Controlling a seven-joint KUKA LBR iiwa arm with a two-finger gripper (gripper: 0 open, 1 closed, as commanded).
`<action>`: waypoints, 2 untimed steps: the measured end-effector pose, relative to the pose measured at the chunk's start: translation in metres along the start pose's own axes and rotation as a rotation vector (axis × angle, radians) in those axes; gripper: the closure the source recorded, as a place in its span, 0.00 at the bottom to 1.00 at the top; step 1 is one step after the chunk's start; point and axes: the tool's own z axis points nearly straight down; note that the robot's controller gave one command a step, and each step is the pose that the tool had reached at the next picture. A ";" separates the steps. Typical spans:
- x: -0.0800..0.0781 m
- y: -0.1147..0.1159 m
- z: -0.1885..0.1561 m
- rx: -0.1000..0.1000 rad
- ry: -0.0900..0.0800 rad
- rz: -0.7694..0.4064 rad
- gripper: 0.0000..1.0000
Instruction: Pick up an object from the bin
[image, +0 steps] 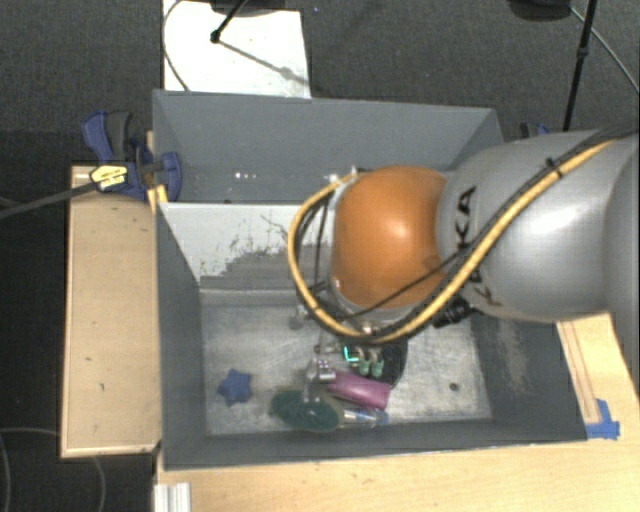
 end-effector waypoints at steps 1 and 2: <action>0.009 -0.023 0.112 -0.005 0.000 0.179 0.00; 0.011 -0.021 0.110 -0.005 0.007 0.180 1.00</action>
Offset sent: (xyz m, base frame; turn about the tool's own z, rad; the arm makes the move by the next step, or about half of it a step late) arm -0.0100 -0.0253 -0.1138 0.1798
